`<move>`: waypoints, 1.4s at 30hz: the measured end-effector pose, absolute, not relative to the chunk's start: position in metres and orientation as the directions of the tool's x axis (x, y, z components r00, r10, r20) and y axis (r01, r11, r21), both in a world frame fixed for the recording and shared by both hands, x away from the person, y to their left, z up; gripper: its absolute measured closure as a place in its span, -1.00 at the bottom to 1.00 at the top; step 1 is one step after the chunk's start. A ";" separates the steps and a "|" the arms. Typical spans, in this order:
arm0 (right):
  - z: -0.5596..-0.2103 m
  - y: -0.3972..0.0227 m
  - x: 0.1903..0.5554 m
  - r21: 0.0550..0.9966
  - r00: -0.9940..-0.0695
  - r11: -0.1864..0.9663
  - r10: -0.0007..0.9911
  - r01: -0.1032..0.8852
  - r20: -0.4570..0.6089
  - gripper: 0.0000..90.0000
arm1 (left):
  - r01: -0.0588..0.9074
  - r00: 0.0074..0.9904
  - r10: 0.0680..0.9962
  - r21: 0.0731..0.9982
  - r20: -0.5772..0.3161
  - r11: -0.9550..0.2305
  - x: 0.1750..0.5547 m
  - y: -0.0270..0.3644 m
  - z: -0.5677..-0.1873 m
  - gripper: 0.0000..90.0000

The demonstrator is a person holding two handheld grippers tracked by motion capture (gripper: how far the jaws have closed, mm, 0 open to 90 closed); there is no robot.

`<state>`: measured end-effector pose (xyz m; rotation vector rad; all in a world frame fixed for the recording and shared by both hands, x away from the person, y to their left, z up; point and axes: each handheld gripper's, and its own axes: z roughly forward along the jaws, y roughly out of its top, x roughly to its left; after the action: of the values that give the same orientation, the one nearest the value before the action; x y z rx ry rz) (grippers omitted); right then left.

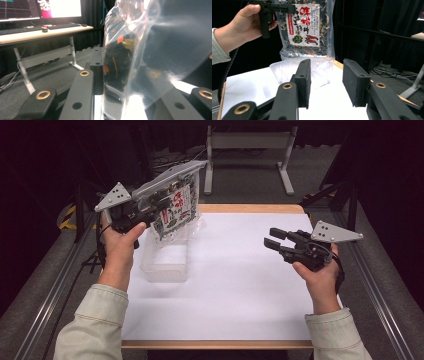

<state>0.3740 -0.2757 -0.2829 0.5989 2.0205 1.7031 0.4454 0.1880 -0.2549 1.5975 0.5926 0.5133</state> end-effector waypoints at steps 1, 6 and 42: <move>-0.283 -0.276 0.374 0.987 -0.815 0.153 0.578 0.051 -0.047 0.33 | 0.079 0.766 0.643 0.994 -0.013 -0.073 0.445 0.188 -0.255 0.60; -0.283 -0.276 0.374 0.988 -0.815 0.147 0.578 0.053 -0.043 0.33 | 0.112 0.762 0.647 0.991 -0.041 -0.069 0.449 0.195 -0.262 0.60; -0.289 -0.279 0.379 0.989 -0.823 0.122 0.568 0.078 -0.005 0.32 | 0.200 0.724 0.683 0.977 -0.097 -0.073 0.468 0.221 -0.319 0.60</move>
<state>0.3793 -0.2791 -0.2893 0.6254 2.0245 1.7471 0.4682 0.2211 -0.3188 1.6310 0.7250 0.4618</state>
